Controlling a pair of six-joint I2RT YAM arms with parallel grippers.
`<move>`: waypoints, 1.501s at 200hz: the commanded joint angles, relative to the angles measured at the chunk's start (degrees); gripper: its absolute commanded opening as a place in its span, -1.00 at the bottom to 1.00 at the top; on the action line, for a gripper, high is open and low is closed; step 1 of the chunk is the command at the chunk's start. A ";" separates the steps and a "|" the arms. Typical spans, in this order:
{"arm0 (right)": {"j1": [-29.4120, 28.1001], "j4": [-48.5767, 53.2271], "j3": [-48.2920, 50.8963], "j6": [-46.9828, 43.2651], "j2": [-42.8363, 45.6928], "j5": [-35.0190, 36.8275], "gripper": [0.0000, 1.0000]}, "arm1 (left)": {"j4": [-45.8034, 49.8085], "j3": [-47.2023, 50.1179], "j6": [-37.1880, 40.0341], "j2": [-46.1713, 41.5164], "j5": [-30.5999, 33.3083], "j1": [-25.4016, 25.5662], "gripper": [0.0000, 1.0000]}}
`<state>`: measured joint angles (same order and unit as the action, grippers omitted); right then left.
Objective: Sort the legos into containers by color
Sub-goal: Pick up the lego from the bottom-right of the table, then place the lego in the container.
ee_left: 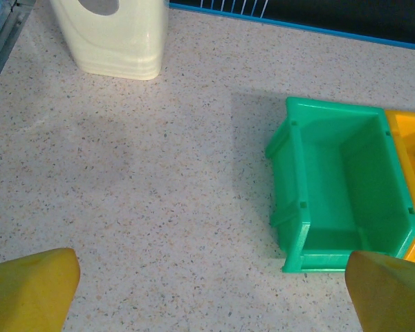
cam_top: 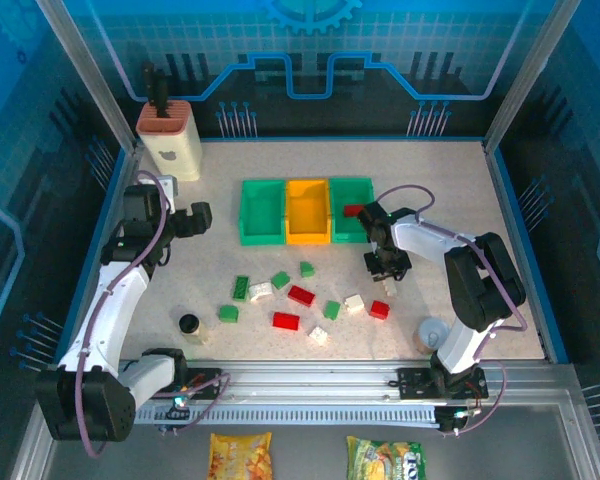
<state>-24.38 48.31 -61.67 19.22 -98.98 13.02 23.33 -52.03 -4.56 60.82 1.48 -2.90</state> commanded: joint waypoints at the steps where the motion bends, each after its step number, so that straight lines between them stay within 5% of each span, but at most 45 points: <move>1: -0.96 3.02 -3.15 1.21 2.27 0.12 -0.44 | 0.11 -1.23 -0.23 -0.70 -1.13 -0.82 0.99; 94: -8.81 4.95 -21.04 9.14 -1.22 -2.67 -0.46 | -0.08 -0.98 -0.26 -1.99 -1.74 -0.82 0.98; 300: -12.78 2.40 -58.94 17.69 -28.39 -4.47 -0.50 | -0.66 -0.44 -0.81 -2.72 -2.53 -0.97 0.99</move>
<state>-35.38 48.62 -115.57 36.03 -124.53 8.49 23.31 -52.03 -4.56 59.18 0.19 -3.22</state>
